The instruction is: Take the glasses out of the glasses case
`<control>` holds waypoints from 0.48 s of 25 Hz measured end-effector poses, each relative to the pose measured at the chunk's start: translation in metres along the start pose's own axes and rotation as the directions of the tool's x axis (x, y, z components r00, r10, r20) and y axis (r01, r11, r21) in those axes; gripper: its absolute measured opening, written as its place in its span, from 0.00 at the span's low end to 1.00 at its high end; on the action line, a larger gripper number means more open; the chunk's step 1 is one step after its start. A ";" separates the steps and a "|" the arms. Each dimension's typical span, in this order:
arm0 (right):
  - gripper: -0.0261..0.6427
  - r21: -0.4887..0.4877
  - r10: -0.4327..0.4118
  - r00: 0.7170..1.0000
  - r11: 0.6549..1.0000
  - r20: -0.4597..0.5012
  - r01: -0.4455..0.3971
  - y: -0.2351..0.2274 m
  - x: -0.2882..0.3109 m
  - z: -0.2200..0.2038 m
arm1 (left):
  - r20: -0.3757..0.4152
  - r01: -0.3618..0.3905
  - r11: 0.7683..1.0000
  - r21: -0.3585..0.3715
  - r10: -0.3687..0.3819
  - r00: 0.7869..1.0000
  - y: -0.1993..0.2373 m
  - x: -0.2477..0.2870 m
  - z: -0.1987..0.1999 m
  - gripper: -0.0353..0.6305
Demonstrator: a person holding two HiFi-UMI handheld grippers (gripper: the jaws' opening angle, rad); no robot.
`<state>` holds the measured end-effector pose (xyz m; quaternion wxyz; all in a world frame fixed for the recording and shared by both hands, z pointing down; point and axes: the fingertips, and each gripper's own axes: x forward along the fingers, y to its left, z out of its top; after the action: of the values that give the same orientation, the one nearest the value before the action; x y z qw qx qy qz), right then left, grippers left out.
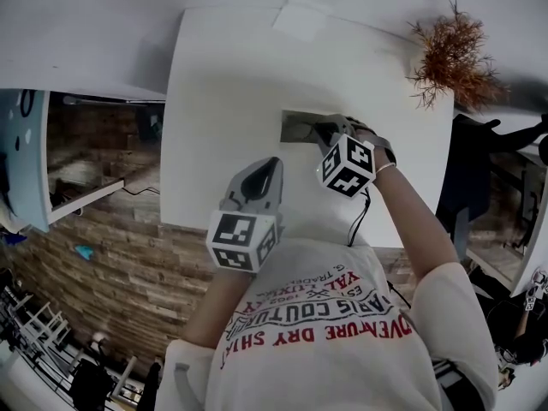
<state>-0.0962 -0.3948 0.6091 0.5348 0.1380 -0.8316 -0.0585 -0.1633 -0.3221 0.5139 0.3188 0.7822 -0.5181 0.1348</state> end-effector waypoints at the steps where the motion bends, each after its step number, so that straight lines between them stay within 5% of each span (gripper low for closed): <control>1: 0.08 0.001 -0.018 1.000 1.000 0.012 0.018 -0.003 -0.005 0.002 | 0.005 0.002 1.000 0.004 -0.002 1.000 -0.002 0.000 0.002 0.06; 12: 0.08 0.196 -0.189 0.965 0.969 0.181 0.152 -0.011 -0.080 0.024 | 0.061 0.019 0.998 0.063 -0.023 0.998 -0.019 -0.013 0.022 0.06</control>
<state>-0.0846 -0.3832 0.5268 0.4274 0.2506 -0.8676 -0.0424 -0.1540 -0.3221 0.4832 0.2796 0.8009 -0.5151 0.1231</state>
